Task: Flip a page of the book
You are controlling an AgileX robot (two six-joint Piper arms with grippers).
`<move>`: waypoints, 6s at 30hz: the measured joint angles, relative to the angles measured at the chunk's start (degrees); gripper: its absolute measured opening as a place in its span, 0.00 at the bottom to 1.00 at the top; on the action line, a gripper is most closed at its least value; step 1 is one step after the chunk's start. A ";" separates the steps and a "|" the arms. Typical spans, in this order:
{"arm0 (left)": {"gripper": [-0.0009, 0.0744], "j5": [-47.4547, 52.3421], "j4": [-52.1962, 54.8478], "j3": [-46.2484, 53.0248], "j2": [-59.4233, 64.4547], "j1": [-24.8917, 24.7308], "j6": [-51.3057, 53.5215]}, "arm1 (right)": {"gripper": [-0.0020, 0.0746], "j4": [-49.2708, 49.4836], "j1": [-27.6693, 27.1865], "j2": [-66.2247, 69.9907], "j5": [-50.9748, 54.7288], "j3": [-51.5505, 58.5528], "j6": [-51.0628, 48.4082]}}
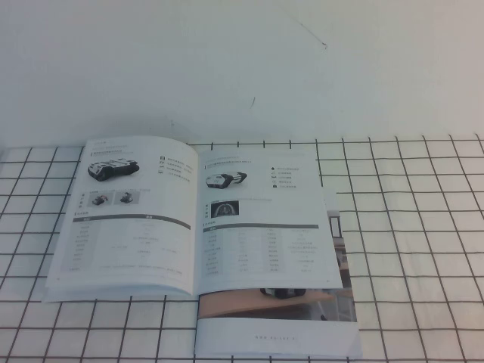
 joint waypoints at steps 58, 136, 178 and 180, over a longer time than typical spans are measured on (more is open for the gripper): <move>0.01 -3.75 3.62 0.43 0.00 0.00 3.01 | 0.02 0.13 0.00 0.00 -0.42 0.00 0.12; 0.01 13.74 12.68 -49.03 28.12 -4.14 -28.20 | 0.02 -15.48 0.99 32.45 12.10 -59.78 34.50; 0.01 11.74 -48.74 -50.97 84.02 -6.73 48.53 | 0.02 41.51 5.39 81.75 30.91 -59.78 -25.55; 0.01 13.55 -49.55 -53.03 86.66 -7.00 49.73 | 0.02 41.70 8.37 84.81 28.80 -59.78 -26.39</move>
